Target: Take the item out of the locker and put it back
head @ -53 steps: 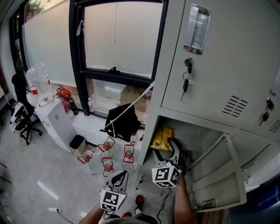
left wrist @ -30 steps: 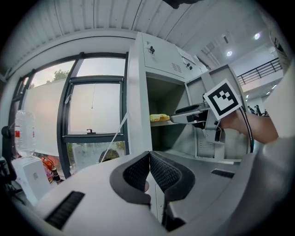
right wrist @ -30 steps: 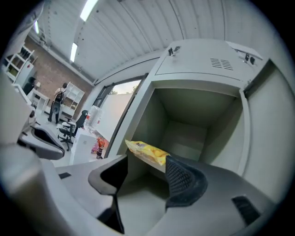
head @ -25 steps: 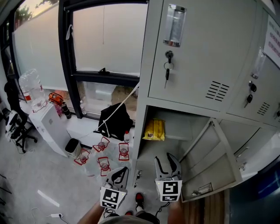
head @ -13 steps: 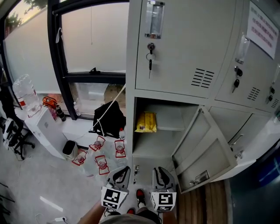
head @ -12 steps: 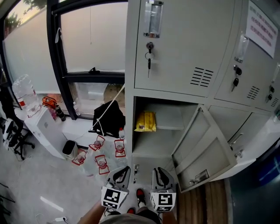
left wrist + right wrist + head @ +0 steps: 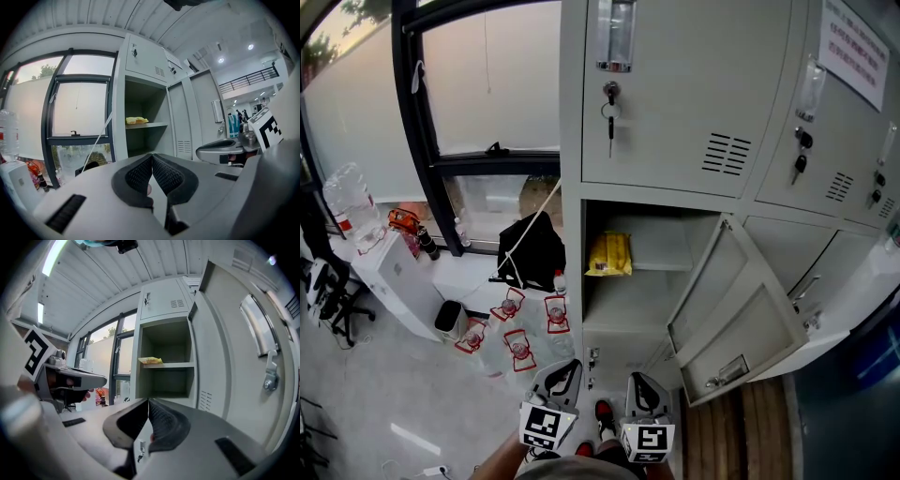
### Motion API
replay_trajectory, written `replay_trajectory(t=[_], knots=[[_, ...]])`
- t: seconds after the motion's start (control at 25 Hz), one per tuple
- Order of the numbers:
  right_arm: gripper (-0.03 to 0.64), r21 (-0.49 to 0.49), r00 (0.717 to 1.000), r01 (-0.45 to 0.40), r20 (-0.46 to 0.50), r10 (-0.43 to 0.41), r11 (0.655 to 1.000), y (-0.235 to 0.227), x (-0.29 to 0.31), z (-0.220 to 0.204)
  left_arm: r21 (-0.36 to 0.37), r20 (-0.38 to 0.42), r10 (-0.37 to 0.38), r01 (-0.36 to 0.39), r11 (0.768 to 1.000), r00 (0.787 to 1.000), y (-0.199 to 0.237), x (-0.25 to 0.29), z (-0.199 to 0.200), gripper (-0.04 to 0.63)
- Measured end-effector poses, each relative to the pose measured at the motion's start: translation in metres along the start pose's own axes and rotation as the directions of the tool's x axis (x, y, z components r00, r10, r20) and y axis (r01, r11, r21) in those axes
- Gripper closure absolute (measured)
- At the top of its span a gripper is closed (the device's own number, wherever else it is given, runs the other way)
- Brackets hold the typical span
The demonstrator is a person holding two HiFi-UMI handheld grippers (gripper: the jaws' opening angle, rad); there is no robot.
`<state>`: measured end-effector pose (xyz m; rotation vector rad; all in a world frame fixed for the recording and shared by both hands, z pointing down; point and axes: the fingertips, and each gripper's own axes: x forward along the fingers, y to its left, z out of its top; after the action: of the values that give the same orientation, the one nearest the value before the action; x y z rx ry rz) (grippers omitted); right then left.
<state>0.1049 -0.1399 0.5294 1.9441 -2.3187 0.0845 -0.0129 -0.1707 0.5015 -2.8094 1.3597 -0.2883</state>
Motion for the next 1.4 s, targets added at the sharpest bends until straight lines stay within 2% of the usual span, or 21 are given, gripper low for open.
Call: replay_trajectory(t=[0.56, 1.4], knots=[[0.598, -0.017, 1.000, -0.004, 0.030, 0.004, 1.000, 0.000, 0.001, 0.015, -0.013, 0.003, 0.000, 0.000, 1.000, 1.000, 0.002, -0.002, -0.003, 0.574], [0.598, -0.027, 0.999, -0.021, 0.026, 0.021, 0.999, 0.005, 0.004, 0.018, -0.014, -0.001, 0.000, 0.000, 1.000, 1.000, 0.005, -0.003, -0.005, 0.574]])
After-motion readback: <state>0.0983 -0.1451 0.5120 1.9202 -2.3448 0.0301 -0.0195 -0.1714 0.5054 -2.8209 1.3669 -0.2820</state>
